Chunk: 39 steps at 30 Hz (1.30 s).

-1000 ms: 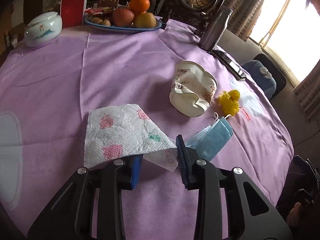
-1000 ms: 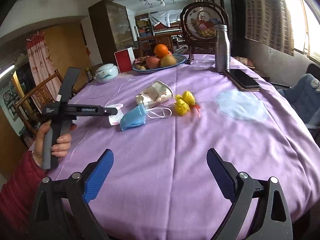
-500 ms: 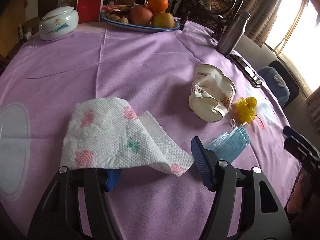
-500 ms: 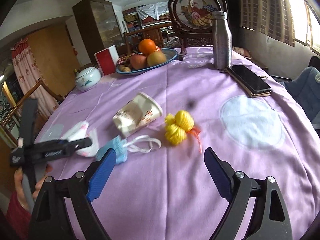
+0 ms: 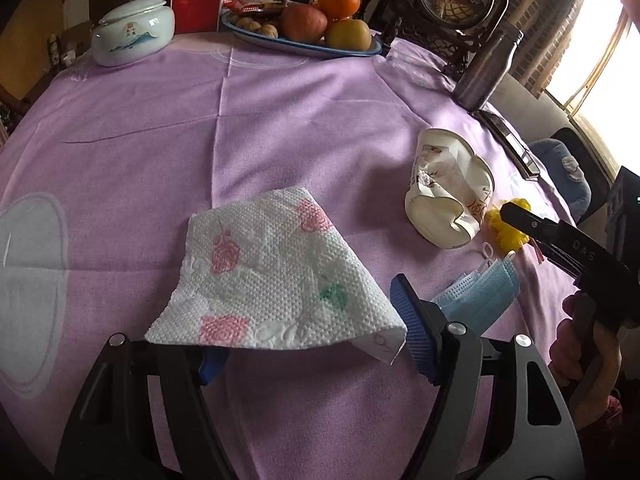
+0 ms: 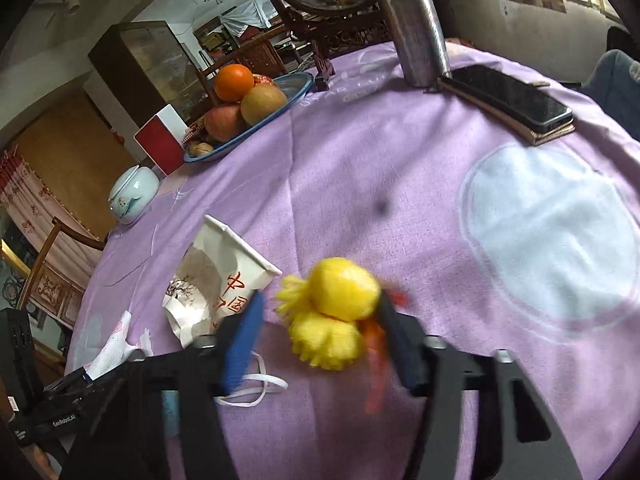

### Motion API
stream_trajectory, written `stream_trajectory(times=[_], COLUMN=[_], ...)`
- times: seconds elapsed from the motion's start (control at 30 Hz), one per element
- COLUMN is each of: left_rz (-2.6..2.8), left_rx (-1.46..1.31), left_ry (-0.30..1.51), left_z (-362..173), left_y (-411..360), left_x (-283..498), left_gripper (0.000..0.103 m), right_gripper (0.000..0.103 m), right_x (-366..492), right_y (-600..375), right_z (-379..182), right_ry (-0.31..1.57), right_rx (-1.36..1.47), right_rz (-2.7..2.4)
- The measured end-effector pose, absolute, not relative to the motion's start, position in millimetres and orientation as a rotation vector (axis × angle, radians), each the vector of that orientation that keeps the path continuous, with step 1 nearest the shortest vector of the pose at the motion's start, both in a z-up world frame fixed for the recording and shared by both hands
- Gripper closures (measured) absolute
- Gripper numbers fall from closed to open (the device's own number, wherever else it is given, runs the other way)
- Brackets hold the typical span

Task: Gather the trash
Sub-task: 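Grasp the white paper towel with the left tool while the right tool grasps the yellow mesh net, then lift the paper towel and yellow net off the table toward the wastebasket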

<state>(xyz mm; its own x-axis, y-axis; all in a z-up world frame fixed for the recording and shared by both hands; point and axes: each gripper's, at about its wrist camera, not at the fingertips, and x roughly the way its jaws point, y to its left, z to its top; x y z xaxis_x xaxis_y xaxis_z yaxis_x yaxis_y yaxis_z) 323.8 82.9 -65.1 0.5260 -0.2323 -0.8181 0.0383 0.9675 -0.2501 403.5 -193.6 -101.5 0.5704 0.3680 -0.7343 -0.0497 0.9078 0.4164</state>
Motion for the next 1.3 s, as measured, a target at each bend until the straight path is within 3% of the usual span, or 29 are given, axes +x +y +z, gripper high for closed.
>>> stream_trajectory(times=[0.2,0.3,0.57,0.73,1.0,1.3], left_rz=[-0.177,-0.203,-0.278,-0.321,-0.464,-0.627], left_rx=[-0.192,-0.218,-0.252,-0.243,-0.152,-0.085], left_ry=[0.979,0.931,0.711,0.675,0.597,0.580], left_z=[-61.6,-50.9,-5.8,-0.8,9.6,13.6], left_y=[80.4,83.0,89.0,87.3,60.7,-14.1], left_x=[321.9,316.6,290.0,285.3,248.5,175.6], left_gripper=[0.080,0.088,0.088,0.088,0.088,0.088], right_gripper=[0.066,0.066,0.067,0.067,0.067,0.067], right_x=[393.1,387.0,369.3,342.2,199.0,63.4], right_y=[-201.9,-210.3,-228.2,-241.2,-277.8,-359.5], right_z=[-88.6,-83.9,-72.2,-57.9,-14.2,-26.6], right_ry=[0.856,0.826,0.715,0.676,0.564,0.502], right_rx=[0.351,0.389,0.474,0.539,0.450,0.423], right_rz=[0.250,0.274,0.334,0.374,0.322,0.050])
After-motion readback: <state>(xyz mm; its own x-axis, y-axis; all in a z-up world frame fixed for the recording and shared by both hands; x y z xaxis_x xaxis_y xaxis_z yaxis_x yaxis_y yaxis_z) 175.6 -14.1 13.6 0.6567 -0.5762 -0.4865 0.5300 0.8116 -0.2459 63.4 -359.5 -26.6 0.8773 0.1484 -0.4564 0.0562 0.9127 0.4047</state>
